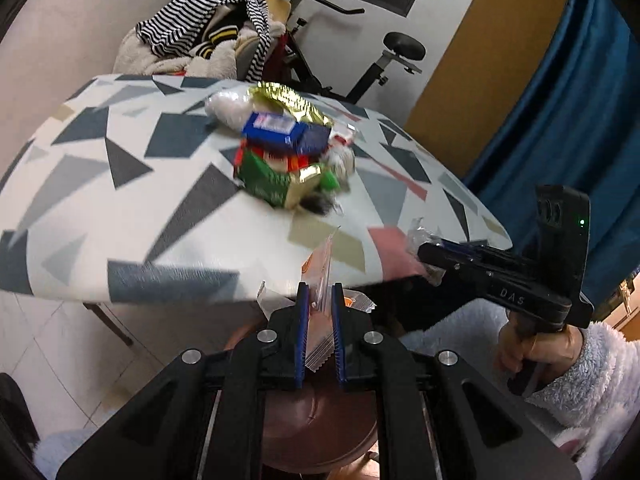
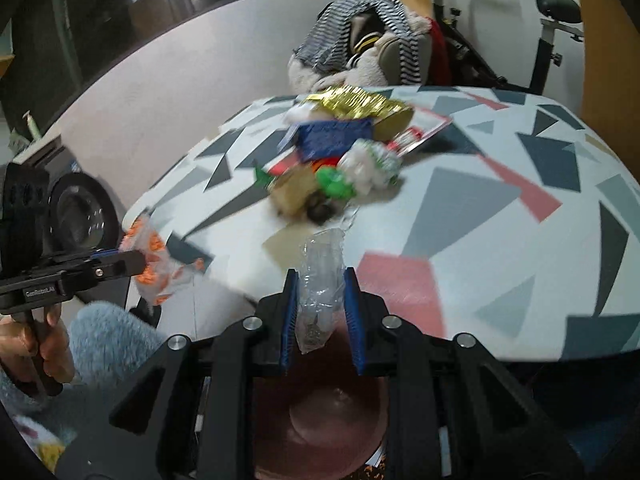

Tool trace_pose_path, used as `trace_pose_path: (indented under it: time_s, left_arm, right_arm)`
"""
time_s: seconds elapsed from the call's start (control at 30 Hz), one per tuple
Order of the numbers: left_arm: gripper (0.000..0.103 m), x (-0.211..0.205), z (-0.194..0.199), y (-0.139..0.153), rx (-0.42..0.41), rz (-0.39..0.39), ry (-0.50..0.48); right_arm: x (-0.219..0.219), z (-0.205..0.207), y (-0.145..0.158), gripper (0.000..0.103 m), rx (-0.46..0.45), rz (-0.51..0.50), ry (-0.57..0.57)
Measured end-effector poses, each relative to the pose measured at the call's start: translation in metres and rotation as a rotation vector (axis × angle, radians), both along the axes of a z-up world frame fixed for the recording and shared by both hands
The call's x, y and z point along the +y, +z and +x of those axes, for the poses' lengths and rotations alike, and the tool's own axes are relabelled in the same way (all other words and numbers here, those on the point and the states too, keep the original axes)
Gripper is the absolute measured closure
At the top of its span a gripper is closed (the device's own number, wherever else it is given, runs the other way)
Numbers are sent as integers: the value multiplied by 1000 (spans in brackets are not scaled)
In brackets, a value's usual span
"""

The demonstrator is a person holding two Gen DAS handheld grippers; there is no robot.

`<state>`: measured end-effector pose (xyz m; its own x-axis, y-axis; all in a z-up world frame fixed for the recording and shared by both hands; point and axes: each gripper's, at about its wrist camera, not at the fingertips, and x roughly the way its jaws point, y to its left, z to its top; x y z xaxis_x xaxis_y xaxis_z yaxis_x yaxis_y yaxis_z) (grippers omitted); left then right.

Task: Collect trash
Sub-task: 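Grasp the orange candy wrapper with the left gripper while the right gripper carries the clear bag toward the bin, then open both grippers over the brown bin, dropping the clear bag and orange wrapper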

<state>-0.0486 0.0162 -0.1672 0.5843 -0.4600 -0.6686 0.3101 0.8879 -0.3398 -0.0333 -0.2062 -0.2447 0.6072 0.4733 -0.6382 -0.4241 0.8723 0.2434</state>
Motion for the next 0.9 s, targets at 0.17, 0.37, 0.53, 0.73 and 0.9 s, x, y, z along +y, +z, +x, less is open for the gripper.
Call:
trace_pose_path:
  time_s: [0.17, 0.37, 0.53, 0.73, 0.9]
  left_arm:
    - [92, -2, -8, -18, 1, 6, -7]
    - [92, 1, -15, -44, 26, 14, 13]
    - [90, -3, -21, -41, -19, 45, 1]
    - [89, -6, -22, -50, 5, 66, -16]
    - [89, 2, -15, -63, 68, 55, 18]
  right_arm:
    - [14, -14, -23, 77, 43, -4, 27]
    - [30, -19, -42, 77, 75, -68, 74]
    - [42, -18, -59, 78, 116, -117, 109]
    - [46, -8, -81, 77, 217, -132, 100]
    - [51, 1, -105, 77, 333, -168, 105]
